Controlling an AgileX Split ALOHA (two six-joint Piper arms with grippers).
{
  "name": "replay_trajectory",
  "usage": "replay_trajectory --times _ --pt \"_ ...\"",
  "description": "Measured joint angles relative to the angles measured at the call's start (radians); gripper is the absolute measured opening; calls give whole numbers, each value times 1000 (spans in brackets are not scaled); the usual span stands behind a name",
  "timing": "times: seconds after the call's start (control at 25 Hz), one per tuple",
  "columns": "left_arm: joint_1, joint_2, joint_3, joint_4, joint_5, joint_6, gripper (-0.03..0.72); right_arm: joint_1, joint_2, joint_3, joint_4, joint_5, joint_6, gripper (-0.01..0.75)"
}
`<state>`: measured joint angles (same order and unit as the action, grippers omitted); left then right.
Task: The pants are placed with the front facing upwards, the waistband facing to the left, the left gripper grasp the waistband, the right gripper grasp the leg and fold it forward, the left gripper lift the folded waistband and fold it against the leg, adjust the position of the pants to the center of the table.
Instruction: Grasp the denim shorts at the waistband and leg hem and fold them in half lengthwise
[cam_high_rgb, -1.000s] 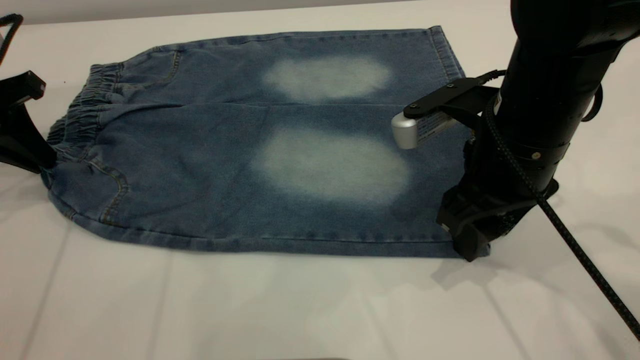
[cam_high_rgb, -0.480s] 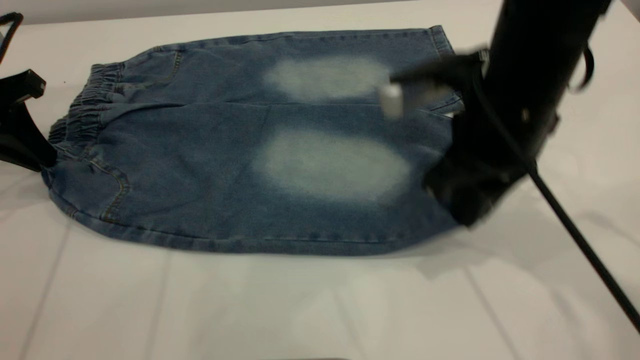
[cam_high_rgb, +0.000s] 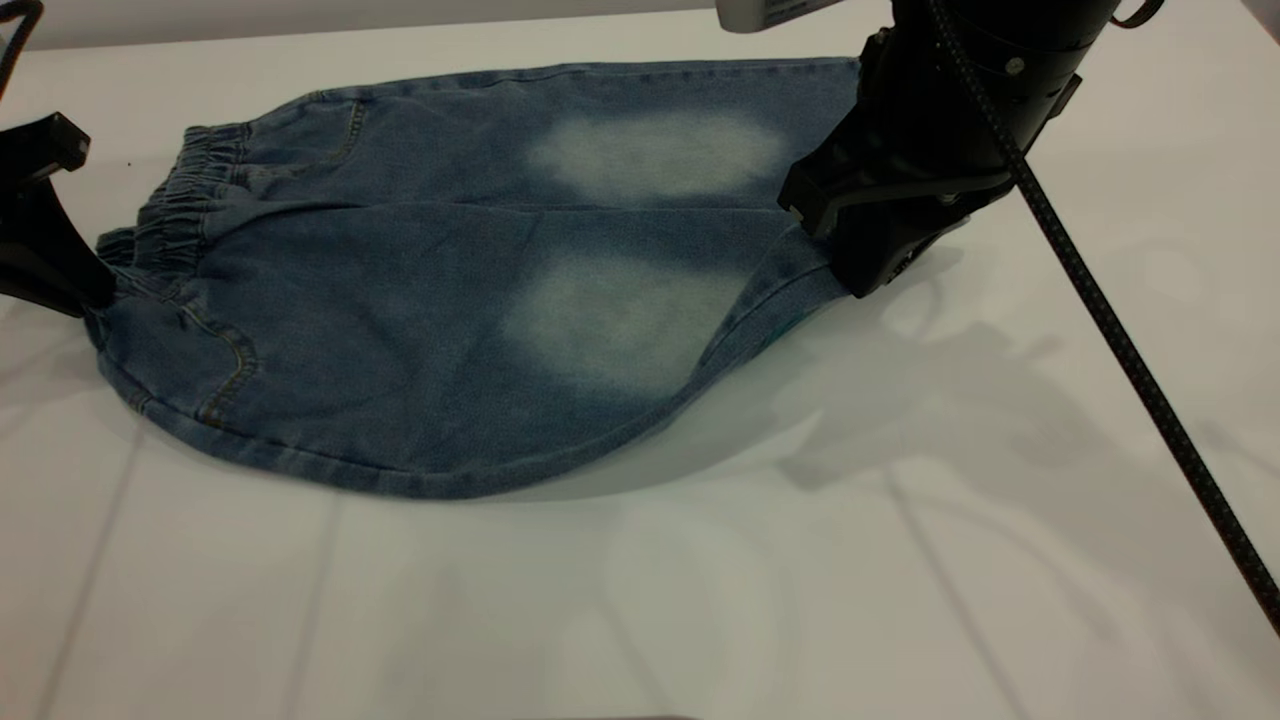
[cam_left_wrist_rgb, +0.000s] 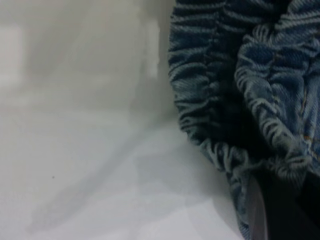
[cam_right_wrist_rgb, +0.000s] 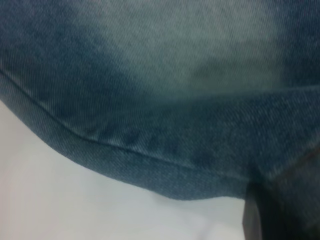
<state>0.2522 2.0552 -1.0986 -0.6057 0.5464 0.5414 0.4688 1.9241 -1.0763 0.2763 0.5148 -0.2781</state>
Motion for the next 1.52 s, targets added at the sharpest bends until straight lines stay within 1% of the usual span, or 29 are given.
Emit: replay_trajectory --times 0.6,1.08,1.36,1.52 --pt "0 0 -6 0 7 3 62 0 0 0 4 -9 0 33" --pt "0 0 -7 -27 10 3 62 -22 0 0 5 -13 -1 33" --pt "0 0 -69 -28 85 3 62 -23 0 0 5 -29 -1 33" --pt "0 0 -121 -28 131 3 62 -33 0 -41 5 -28 -1 33"
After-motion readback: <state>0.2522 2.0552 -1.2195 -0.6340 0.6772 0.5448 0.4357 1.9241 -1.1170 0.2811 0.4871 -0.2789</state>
